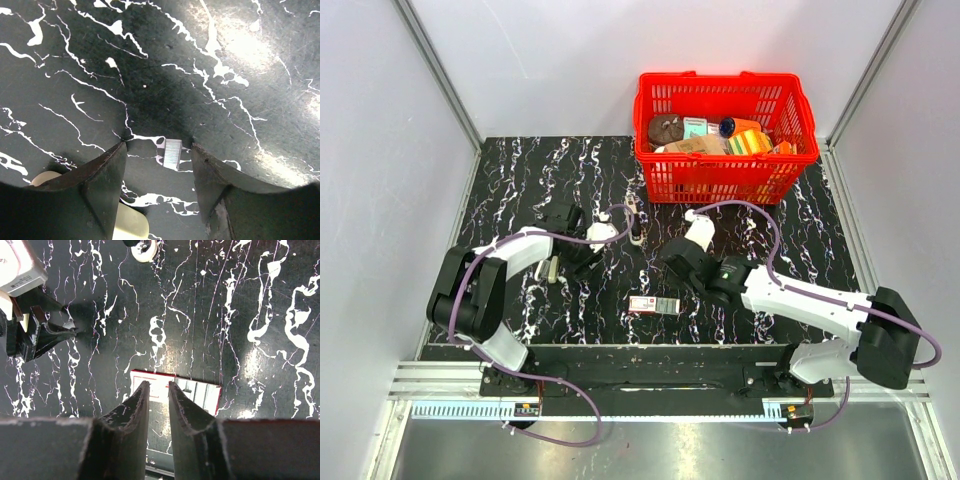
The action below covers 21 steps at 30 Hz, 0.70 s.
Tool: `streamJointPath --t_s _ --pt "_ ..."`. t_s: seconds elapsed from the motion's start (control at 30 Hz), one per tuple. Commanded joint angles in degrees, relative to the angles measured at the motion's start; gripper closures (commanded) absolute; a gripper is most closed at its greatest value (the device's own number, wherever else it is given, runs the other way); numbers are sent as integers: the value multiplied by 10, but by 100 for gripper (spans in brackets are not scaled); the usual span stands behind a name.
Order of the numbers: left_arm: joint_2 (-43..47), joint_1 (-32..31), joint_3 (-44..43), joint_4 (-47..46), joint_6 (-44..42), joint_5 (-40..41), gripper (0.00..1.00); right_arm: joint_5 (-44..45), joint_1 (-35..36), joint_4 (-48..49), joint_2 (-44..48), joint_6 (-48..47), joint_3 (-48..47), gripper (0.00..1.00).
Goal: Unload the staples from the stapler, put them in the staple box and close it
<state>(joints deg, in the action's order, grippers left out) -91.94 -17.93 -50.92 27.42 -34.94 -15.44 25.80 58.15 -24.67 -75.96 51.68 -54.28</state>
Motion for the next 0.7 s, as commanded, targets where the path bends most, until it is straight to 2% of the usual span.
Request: streamJointPath --t_s 0.0,0.17,0.3,0.43,0.5,0.67 --pt "-7 -13 -15 1 -1 23 42 1 -8 19 22 -2 5 74" --pt "0 -15 -2 3 2 28 45 0 -9 15 31 -3 8 76" --pt "4 -15 6 6 8 33 54 3 -13 11 35 -4 8 78" --pt "10 -16 14 8 8 38 58 7 -15 7 38 -3 8 79" --pt "11 -18 18 8 8 44 61 6 -15 7 39 -1 10 79" --pt "12 -23 22 9 10 50 78 6 -15 7 41 1 15 80"
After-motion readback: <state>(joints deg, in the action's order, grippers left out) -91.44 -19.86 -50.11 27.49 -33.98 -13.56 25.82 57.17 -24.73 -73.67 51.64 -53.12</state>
